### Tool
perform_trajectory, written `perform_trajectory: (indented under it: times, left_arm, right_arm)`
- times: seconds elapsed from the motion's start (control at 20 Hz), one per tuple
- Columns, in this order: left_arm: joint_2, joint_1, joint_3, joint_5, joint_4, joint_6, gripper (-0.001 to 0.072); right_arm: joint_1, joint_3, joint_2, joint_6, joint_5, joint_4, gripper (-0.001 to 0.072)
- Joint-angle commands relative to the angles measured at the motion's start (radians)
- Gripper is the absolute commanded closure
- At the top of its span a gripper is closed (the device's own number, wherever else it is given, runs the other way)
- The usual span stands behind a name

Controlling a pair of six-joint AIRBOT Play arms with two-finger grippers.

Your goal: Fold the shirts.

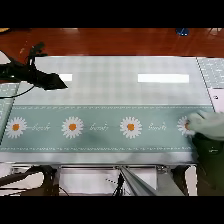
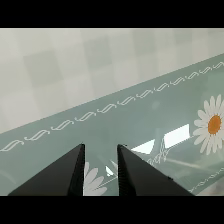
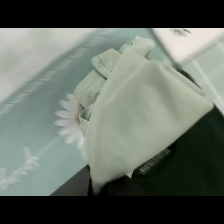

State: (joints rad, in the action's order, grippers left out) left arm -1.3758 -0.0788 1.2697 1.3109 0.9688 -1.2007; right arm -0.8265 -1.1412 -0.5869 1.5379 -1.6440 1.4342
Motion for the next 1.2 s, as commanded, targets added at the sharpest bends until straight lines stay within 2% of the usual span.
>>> perform_trajectory:
  times: [0.0,0.1,0.3,0.5,0.65,0.8,0.85,0.95,1.0,1.15]
  left_arm:
    - [-0.044,0.000,0.000,-0.023,0.000,-0.001,0.0434]
    - [-0.072,-0.004,0.000,-0.061,0.000,-0.001,0.0434]
    - [-0.136,-0.013,0.001,-0.186,-0.006,-0.002,0.0434]
    - [-0.161,-0.016,0.002,-0.348,-0.025,0.000,0.0434]
    - [-0.161,-0.024,0.016,-0.385,-0.025,0.003,0.0434]
    - [-0.161,-0.040,0.037,-0.388,-0.024,0.004,0.0433]
    - [-0.161,-0.045,0.043,-0.388,-0.022,0.006,0.0434]
    - [-0.160,-0.053,0.052,-0.386,-0.019,0.023,0.0433]
    - [-0.160,-0.058,0.058,-0.384,-0.018,0.028,0.0433]
    - [-0.158,-0.066,0.078,-0.361,-0.018,0.038,0.0433]
  right_arm:
    - [-0.092,-0.012,0.008,0.008,-0.100,0.274,0.0689]
    - [-0.092,-0.012,0.008,0.018,-0.126,0.402,0.0688]
    - [-0.092,-0.003,0.008,0.002,-0.168,0.518,0.0688]
    - [-0.093,0.084,0.026,-0.008,-0.213,0.543,0.0687]
    - [-0.093,0.138,0.059,-0.029,-0.212,0.719,0.0687]
    - [-0.093,0.194,0.067,-0.032,-0.201,0.760,0.0686]
    - [-0.093,0.217,0.067,-0.042,-0.200,0.761,0.0655]
    - [-0.093,0.261,0.067,-0.050,-0.193,0.772,0.0327]
    - [-0.093,0.275,0.067,-0.050,-0.189,0.773,0.0257]
    - [-0.093,0.282,0.067,-0.058,-0.140,0.786,0.0225]
